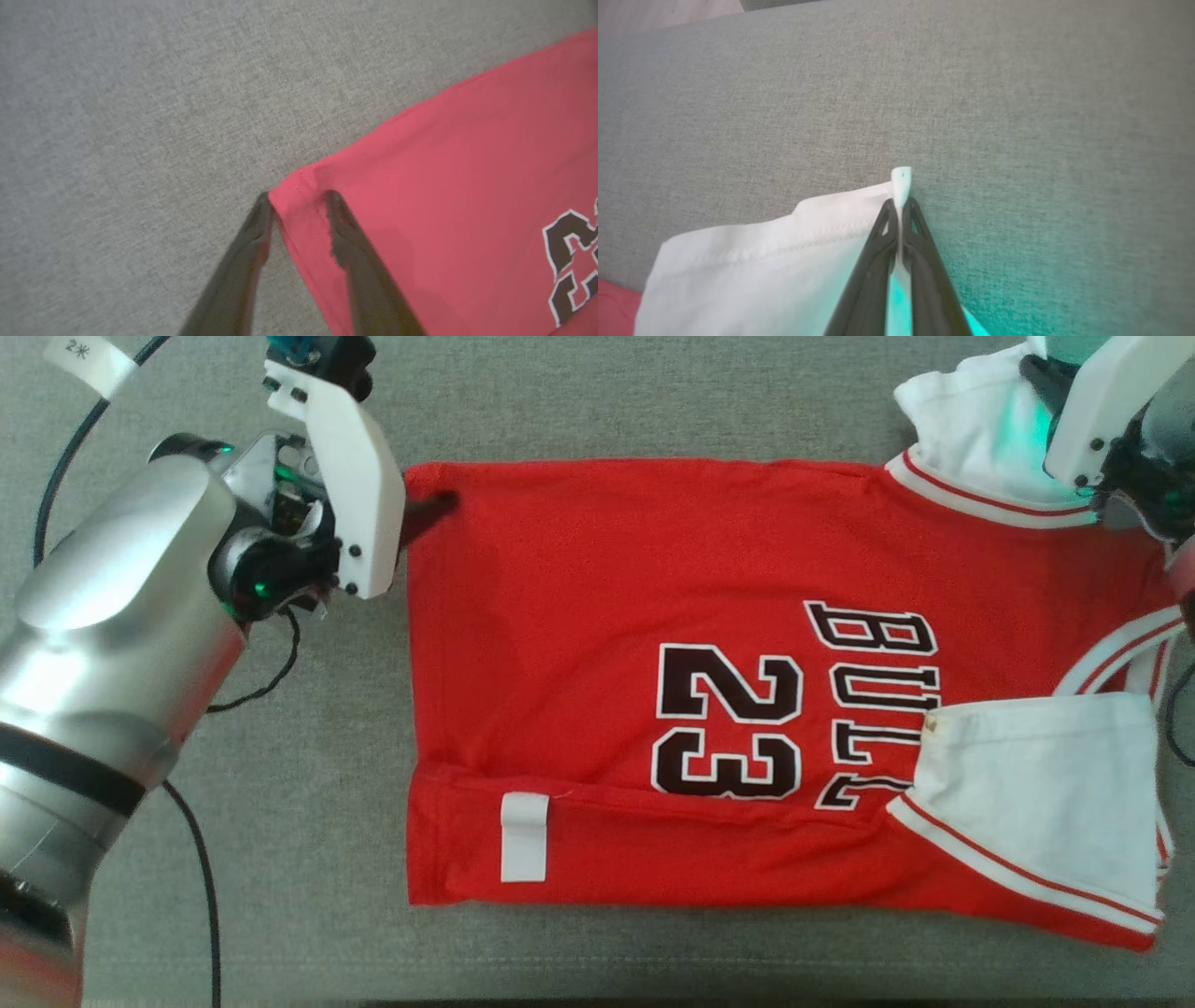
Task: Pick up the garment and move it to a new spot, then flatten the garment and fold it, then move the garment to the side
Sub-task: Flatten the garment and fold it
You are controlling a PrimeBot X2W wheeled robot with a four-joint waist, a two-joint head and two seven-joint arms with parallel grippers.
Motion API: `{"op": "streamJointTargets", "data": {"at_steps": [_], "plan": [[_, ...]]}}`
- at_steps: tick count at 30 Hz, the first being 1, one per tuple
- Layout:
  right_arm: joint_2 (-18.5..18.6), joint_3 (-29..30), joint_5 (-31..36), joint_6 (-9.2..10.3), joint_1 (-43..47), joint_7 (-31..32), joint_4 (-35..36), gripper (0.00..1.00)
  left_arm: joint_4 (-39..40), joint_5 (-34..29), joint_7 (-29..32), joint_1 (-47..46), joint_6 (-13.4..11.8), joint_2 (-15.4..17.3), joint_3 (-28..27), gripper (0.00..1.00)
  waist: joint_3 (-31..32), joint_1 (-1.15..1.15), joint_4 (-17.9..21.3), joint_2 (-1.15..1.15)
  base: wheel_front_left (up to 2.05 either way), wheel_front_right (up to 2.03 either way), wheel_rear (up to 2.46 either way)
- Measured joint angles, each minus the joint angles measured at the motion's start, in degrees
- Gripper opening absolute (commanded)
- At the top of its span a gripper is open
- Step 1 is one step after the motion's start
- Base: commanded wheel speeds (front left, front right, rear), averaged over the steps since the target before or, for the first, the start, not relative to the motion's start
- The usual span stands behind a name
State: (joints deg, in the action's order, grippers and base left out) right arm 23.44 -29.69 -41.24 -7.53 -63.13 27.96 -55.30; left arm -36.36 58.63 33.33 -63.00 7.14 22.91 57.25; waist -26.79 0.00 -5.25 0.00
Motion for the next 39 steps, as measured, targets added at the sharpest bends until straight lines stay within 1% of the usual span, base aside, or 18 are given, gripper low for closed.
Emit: {"op": "streamJointTargets", "data": {"at_steps": [1, 2, 5, 6, 11, 17, 22, 27, 32, 33, 36, 39], "plan": [[0.1, -0.68, -0.15, 0.0, 0.01, -0.83, -0.11, 0.0, -0.4, 0.03, -0.45, -0.01, 0.0, 0.05, 0.33, 0.18, 0.2, 0.0, 0.12, 0.0, 0.0, 0.0, 0.0], [0.2, -1.18, -0.22, 0.0, 0.03, -2.02, -0.34, 0.0, -0.86, 0.13, -0.71, -0.01, 0.0, 0.11, 0.88, 0.0, 0.47, 0.0, 0.23, 0.0, 0.0, 0.0, 0.0], [0.63, -1.64, -0.23, 0.0, 0.04, -7.05, -1.25, 0.0, -2.61, 0.54, -2.29, -0.01, 0.38, 0.19, 1.34, 0.0, 1.53, 0.0, 0.62, 0.0, 0.0, 0.0, 0.0], [0.63, -1.64, -0.23, 0.0, 0.04, -7.05, -1.25, 0.0, -2.61, 0.54, -2.29, -0.01, 0.38, 0.19, 1.34, 0.0, 1.53, 0.0, 0.62, 0.0, 0.0, 0.0, 0.0], [0.82, -2.13, -0.63, 0.0, -0.03, -14.08, -4.03, 0.0, -5.04, 1.31, -3.48, 0.01, 0.43, 0.58, 1.82, 0.0, 3.49, 0.0, 1.46, 0.0, 0.0, 0.0, 0.0], [0.65, -4.94, -2.1, 0.0, 0.02, -18.11, -4.63, 0.0, -7.72, 1.54, -5.78, 0.08, 0.44, 1.44, 3.12, 0.0, 5.61, 0.0, 2.68, 0.0, 0.0, 0.0, 0.0], [0.53, -7.68, -5.27, 0.0, 0.97, -18.02, -2.81, 0.0, -7.61, 3.38, -5.6, 1.4, 0.44, 2.15, 4.16, 0.0, 8.15, 0.0, 3.53, 0.0, 0.0, 0.0, 0.0], [1.47, -12.06, -8.58, 0.0, 4.7, -15.12, 1.25, 0.0, -5.77, 4.68, -4.79, 4.47, 0.44, 4.99, 6.76, 0.0, 11.42, 0.0, 4.56, 0.0, 0.0, 0.0, 0.0], [4.52, -16.56, -10.92, 0.0, 8.78, -11.44, 5.46, 0.0, -1.9, 6.88, -2.97, 7.98, 0.43, 8.68, 9.07, 0.0, 14.81, 0.0, 5.97, 0.0, 0.0, 0.0, 0.0], [5.65, -17.67, -11.67, 0.0, 9.75, -10.89, 6.92, 0.0, 0.15, 7.68, -2.66, 8.48, 0.43, 9.85, 9.42, 0.0, 15.95, 0.0, 6.51, 0.0, 0.0, 0.0, 0.0], [7.46, -19.2, -12.36, 0.0, 10.53, -9.65, 8.46, 0.0, 3.05, 7.88, -2.75, 8.59, 0.43, 11.47, 10.53, 0.0, 17.45, 0.0, 7.21, 0.0, 0.0, 0.0, 0.0], [9.25, -20.62, -14.39, 0.0, 12.54, -7.2, 10.69, 0.0, 6.19, 9.22, -2.64, 9.51, 0.43, 12.85, 11.25, 0.0, 18.76, -0.01, 7.64, 0.0, 0.0, 0.0, 0.0]]}}
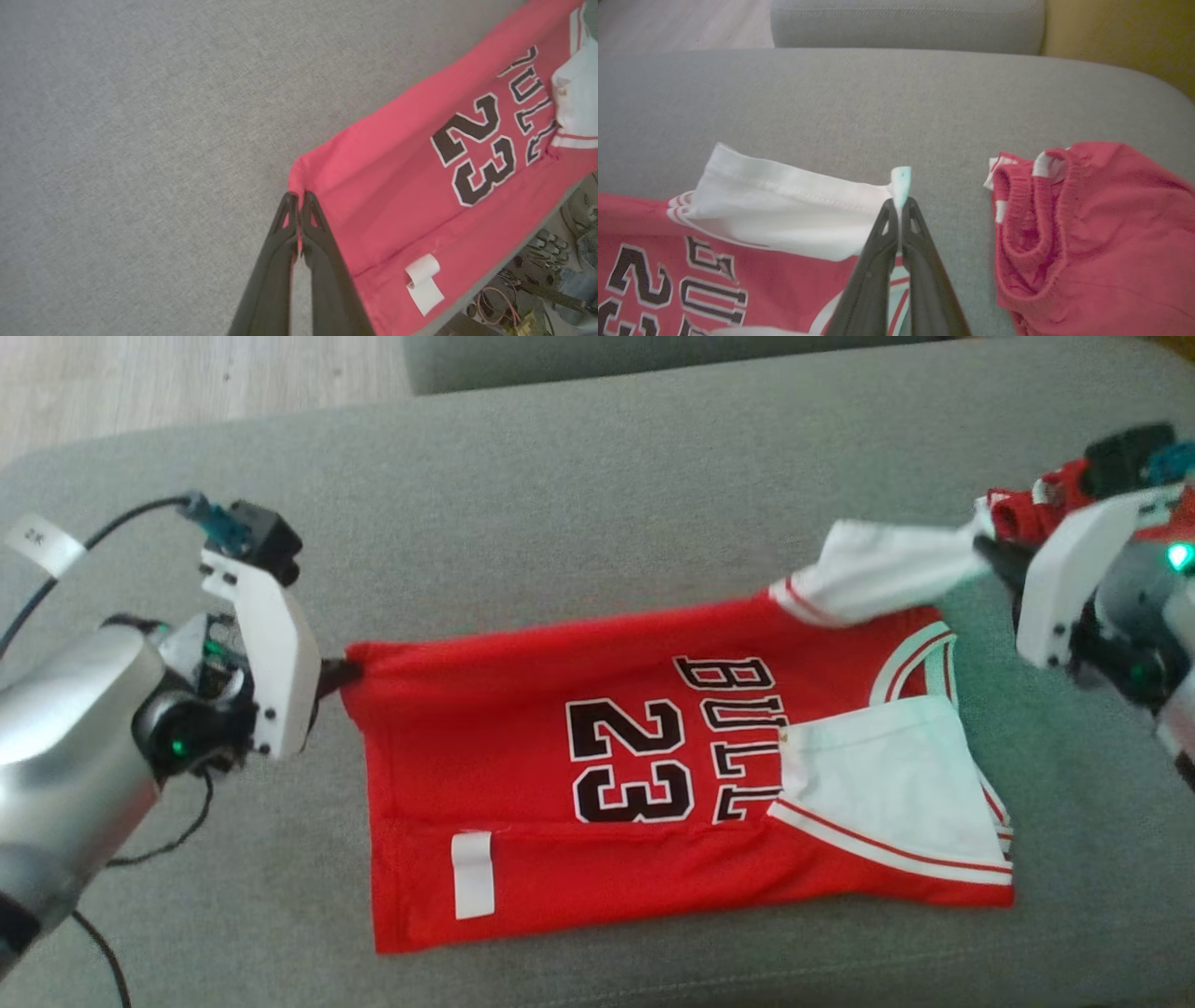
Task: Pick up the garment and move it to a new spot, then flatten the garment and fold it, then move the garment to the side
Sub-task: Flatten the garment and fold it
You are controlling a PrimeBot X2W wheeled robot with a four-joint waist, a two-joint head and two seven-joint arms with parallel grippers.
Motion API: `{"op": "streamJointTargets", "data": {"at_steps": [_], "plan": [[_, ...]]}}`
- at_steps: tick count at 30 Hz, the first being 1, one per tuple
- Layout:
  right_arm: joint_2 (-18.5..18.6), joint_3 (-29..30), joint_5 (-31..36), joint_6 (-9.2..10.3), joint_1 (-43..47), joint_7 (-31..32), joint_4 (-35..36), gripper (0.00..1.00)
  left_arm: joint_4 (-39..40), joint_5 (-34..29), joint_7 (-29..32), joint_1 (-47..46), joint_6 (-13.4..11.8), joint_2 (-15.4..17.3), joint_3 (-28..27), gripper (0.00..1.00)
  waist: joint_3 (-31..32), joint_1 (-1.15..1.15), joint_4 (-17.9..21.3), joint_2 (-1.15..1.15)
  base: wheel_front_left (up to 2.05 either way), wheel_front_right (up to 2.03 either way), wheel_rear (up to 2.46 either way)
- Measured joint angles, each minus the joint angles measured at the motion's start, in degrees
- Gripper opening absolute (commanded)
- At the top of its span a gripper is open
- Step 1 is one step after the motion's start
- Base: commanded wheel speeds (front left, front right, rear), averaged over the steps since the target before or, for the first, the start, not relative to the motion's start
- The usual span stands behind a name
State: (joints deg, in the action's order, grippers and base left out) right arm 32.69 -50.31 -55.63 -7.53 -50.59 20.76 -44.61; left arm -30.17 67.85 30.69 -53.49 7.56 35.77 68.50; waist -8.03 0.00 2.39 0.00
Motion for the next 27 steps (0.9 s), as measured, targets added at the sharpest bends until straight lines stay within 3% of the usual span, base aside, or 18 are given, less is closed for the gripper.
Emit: {"op": "streamJointTargets", "data": {"at_steps": [6, 11, 25, 26, 27], "plan": [[3.5, -3.32, -2.58, 0.0, 5.3, 5.37, 5.14, 0.0, 6.58, 2.37, 3.81, 3.58, 0.0, 3.33, 3.61, 0.0, 2.43, 0.0, 0.59, 0.0, 0.0, 0.0, 0.0], [4.35, -4.68, -4.55, 0.0, 7.54, 10.06, 7.97, 0.0, 8.37, 2.4, 5.86, 4.2, 0.0, 4.94, 5.02, 0.0, 3.26, 0.0, 1.26, 0.0, 0.0, 0.0, 0.0], [4.64, -5.5, -5.72, 0.0, 12.85, 15.92, 10.99, 0.0, 7.88, 1.2, 8.1, 9.18, 0.0, 3.83, 6.83, 0.0, 4.03, 0.0, 1.99, 0.0, 0.0, 0.0, 0.0], [4.63, -5.59, -5.72, 0.0, 13.26, 16.59, 10.92, 0.0, 7.69, 1.05, 8.01, 9.37, 0.0, 3.57, 6.83, 0.04, 4.16, 0.0, 1.99, 0.0, 0.0, 0.0, 0.0], [4.58, -5.57, -5.75, 0.0, 13.73, 17.29, 10.7, 0.37, 7.51, 0.81, 7.94, 9.52, 0.0, 3.34, 6.83, 0.71, 4.31, 0.0, 1.99, 0.0, 0.0, 0.0, 0.0]]}}
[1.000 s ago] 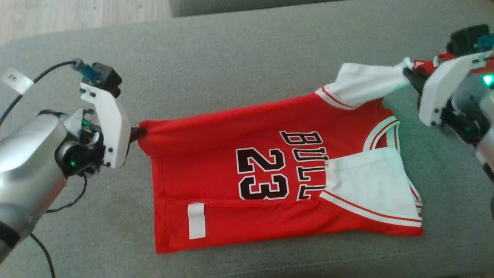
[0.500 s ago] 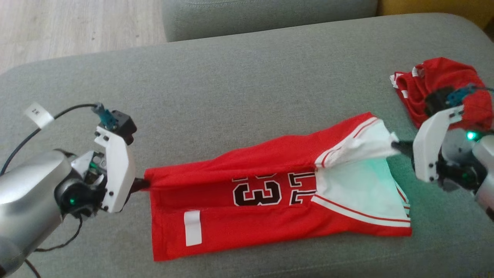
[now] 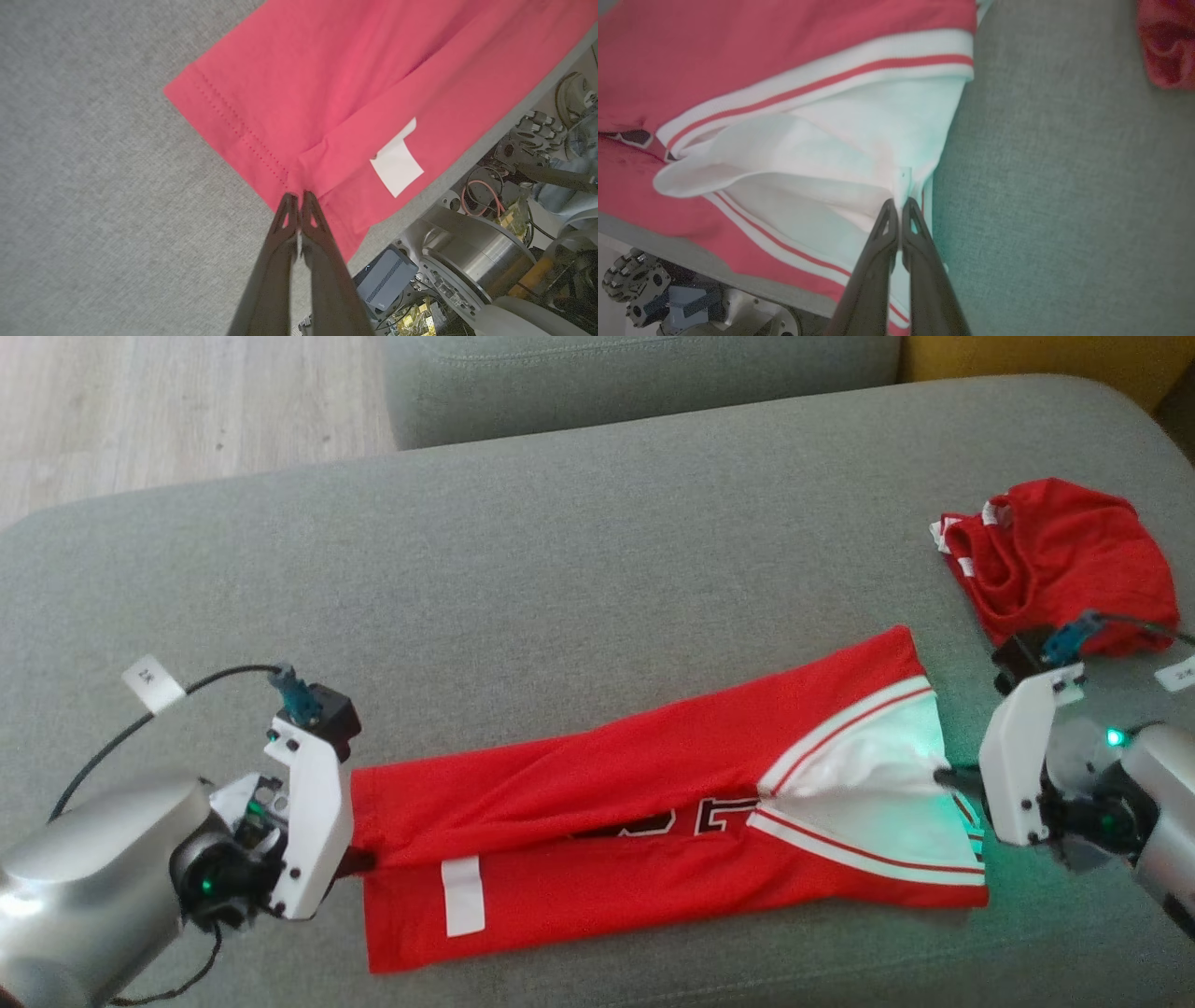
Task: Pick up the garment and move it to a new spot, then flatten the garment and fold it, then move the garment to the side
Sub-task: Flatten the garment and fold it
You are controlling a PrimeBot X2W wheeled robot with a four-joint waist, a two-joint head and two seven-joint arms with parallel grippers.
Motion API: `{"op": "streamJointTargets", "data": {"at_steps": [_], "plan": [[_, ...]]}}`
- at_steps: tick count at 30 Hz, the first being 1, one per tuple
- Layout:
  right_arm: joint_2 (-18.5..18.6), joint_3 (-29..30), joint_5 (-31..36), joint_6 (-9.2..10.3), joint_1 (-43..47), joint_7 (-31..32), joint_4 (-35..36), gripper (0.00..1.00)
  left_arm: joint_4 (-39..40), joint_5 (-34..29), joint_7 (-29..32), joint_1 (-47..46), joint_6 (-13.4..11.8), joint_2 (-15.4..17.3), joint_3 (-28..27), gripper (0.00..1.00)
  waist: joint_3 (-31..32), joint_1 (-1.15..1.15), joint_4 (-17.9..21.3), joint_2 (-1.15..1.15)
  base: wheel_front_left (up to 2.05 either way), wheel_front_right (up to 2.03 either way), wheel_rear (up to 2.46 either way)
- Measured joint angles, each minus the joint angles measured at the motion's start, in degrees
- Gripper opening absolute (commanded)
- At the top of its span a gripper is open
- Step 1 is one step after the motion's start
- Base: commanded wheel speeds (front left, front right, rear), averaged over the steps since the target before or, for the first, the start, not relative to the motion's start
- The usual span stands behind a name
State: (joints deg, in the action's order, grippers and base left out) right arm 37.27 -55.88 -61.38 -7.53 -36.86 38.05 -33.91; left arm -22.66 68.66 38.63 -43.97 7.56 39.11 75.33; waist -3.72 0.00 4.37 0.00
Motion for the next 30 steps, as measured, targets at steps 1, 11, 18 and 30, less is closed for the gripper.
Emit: {"op": "streamJointTargets", "data": {"at_steps": [1, 11, 18, 30], "plan": [[-0.1, -0.05, -0.04, 0.0, 0.3, 0.77, -0.22, 0.98, -0.21, -0.04, -0.24, 0.21, 0.0, -0.14, 0.01, 1.0, 0.19, 0.0, 0.0, 0.0, 0.0, 0.0, 0.0], [-0.67, 2.55, -0.77, 0.0, 3.07, 0.19, 0.53, 1.0, -2.54, -0.93, -6.28, 0.56, 0.0, -0.59, -0.31, 1.0, 2.44, 0.0, -0.12, 0.0, 0.0, 0.0, 0.0], [-0.64, 11.4, -4.85, 0.0, 5.0, -10.56, 8.6, 1.0, -1.46, -4.48, -18.13, 0.31, -2.24, 0.71, -4.32, 1.0, 4.03, 0.0, -0.52, 0.0, 0.0, 0.0, 0.0], [-2.66, 29.74, 6.43, 0.0, 14.28, -40.06, 16.88, 1.0, 9.54, -6.56, -46.74, 7.7, -23.36, 2.72, -16.63, 1.0, 5.54, 0.0, -1.4, 0.0, 0.0, 0.0, 0.0]]}}
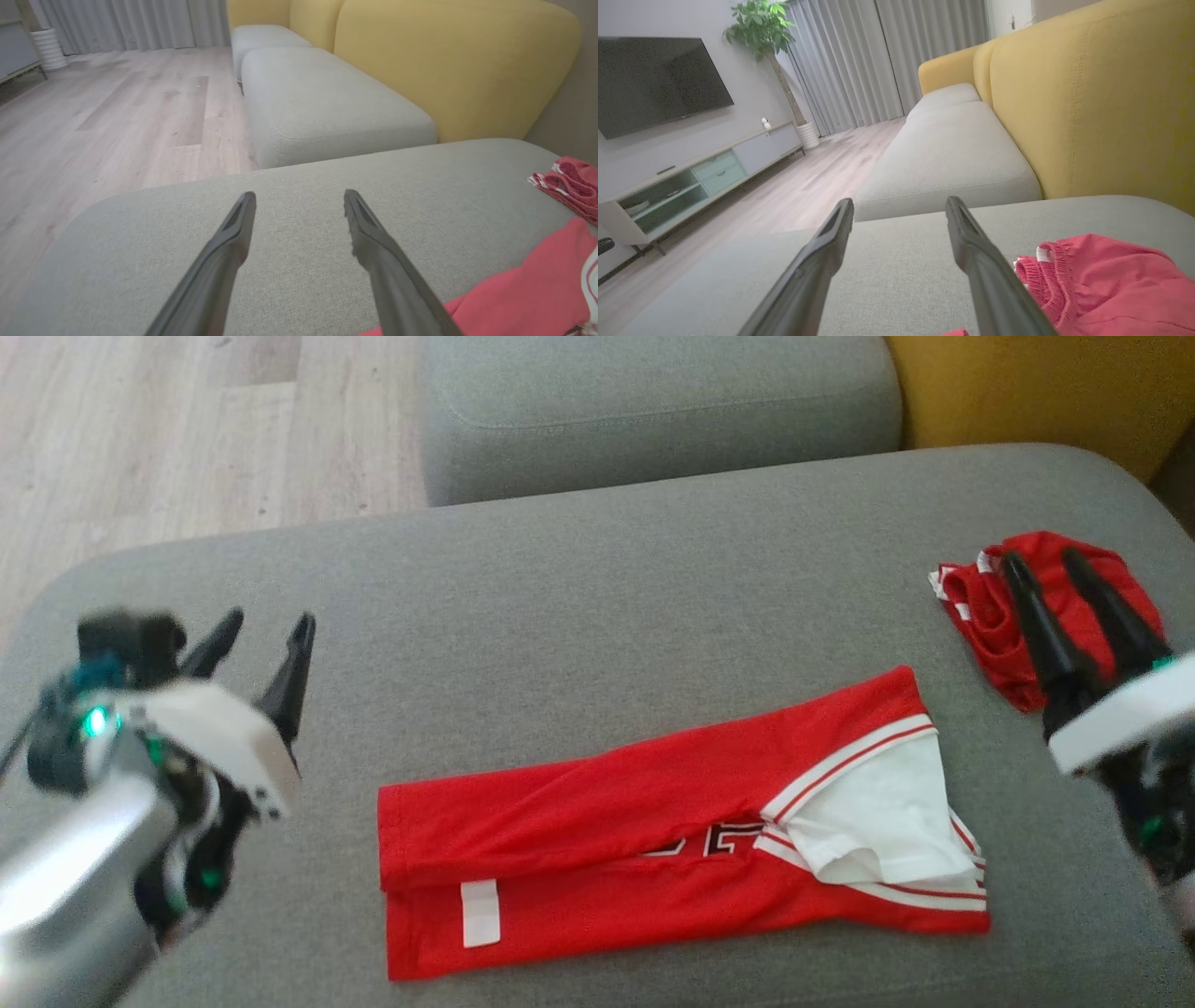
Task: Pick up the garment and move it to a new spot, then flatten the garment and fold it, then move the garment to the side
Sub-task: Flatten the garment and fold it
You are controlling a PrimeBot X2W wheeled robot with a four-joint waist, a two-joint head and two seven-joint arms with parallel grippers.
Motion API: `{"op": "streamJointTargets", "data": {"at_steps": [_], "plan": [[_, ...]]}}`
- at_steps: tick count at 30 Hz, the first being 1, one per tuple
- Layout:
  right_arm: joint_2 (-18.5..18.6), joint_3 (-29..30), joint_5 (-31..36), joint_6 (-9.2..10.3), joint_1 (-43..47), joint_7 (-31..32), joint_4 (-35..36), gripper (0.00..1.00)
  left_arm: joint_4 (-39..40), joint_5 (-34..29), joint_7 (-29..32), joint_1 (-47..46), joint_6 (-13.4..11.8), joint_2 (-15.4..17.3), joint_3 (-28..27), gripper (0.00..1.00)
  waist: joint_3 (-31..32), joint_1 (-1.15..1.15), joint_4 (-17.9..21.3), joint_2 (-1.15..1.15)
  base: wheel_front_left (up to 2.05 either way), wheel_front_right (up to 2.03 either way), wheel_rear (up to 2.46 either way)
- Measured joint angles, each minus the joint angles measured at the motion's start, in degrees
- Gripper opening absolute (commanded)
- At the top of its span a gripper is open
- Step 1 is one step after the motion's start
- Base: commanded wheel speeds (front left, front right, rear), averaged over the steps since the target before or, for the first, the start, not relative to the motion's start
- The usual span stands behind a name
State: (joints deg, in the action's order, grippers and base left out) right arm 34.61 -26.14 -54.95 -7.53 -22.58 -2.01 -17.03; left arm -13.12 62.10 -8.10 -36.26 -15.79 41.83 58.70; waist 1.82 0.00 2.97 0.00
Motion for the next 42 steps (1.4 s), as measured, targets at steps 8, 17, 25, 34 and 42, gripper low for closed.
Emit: {"op": "streamJointTargets", "data": {"at_steps": [8, 17, 25, 34, 42], "plan": [[-9.23, 9.71, 10.04, 0.0, 12.29, -8.28, -3.11, 1.0, 6.66, -6.54, -6.14, 16.11, -8.98, -4.79, -14.94, 1.0, 0.63, 0.0, -1.47, 0.0, 0.0, 0.0, 0.0], [-16.52, 17.88, 18.66, 0.0, 18.7, -7.54, -4.19, 1.0, 12.11, -21.46, -6.2, 35.6, -4.83, -19.23, -33.94, 1.0, 0.06, 0.0, -2.86, 0.0, 0.0, 0.0, 0.0], [-19.15, 21.45, 24.96, 0.0, 17.63, 0.38, -7.23, 1.0, 10.39, -26.49, -6.2, 37.13, 1.75, -23.86, -38.05, 1.0, -0.7, 0.0, -3.69, 0.0, 0.0, 0.0, 0.0], [-22.67, 26.98, 30.19, 0.0, 7.92, 20.95, -23.05, 1.0, 5.98, -29.73, -6.2, 35.47, 5.57, -27.11, -39.07, 1.0, -2.03, 0.0, -5.69, 0.0, 0.0, 0.0, 0.0], [-23.43, 32.44, 32.17, 0.0, 2.52, 28.59, -30.72, 1.0, 3.43, -30.29, -6.2, 34.55, 6.83, -28.0, -39.19, 1.0, -3.34, 0.0, -7.92, 0.0, 0.0, 0.0, 0.0]]}}
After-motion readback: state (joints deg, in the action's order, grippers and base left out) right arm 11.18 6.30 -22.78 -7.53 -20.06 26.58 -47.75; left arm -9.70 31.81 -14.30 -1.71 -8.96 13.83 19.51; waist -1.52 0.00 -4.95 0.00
